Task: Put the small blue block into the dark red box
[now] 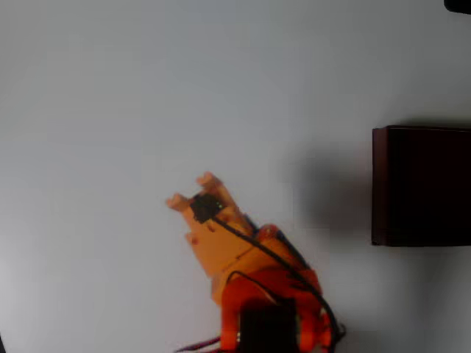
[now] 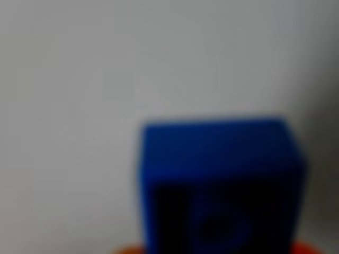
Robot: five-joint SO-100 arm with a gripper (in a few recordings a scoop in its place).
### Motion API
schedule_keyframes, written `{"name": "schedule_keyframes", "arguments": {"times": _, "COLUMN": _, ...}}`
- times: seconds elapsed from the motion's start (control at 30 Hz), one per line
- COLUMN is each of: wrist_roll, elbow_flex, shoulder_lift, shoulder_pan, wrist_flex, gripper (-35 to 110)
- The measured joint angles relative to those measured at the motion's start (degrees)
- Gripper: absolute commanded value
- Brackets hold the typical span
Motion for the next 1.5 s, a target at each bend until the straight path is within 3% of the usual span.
{"name": "schedule_keyframes", "arguments": {"times": 0.2, "wrist_roll": -14.77, "elbow_flex": -9.32, "shoulder_lift": -5.89, "shoulder_pan": 14.85, "wrist_flex": -4.92, "gripper": 0}}
{"name": "schedule_keyframes", "arguments": {"times": 0.37, "wrist_roll": -21.53, "elbow_flex": -16.87, "shoulder_lift": -21.01, "shoulder_pan": 24.26, "wrist_flex": -11.16, "gripper": 0}}
{"name": "schedule_keyframes", "arguments": {"times": 0.67, "wrist_roll": -24.96, "elbow_flex": -37.62, "shoulder_lift": -52.12, "shoulder_pan": 33.40, "wrist_flex": -14.50, "gripper": 2}}
{"name": "schedule_keyframes", "arguments": {"times": 0.9, "wrist_roll": -23.82, "elbow_flex": -42.01, "shoulder_lift": -60.21, "shoulder_pan": 37.35, "wrist_flex": -13.18, "gripper": 13}}
{"name": "schedule_keyframes", "arguments": {"times": 1.2, "wrist_roll": -25.49, "elbow_flex": -38.76, "shoulder_lift": -57.22, "shoulder_pan": 36.30, "wrist_flex": -12.83, "gripper": 12}}
{"name": "schedule_keyframes", "arguments": {"times": 1.33, "wrist_roll": -28.39, "elbow_flex": -31.20, "shoulder_lift": -44.74, "shoulder_pan": 31.46, "wrist_flex": -11.60, "gripper": 2}}
{"name": "schedule_keyframes", "arguments": {"times": 1.5, "wrist_roll": -31.03, "elbow_flex": -13.89, "shoulder_lift": -21.09, "shoulder_pan": 23.12, "wrist_flex": -11.87, "gripper": 0}}
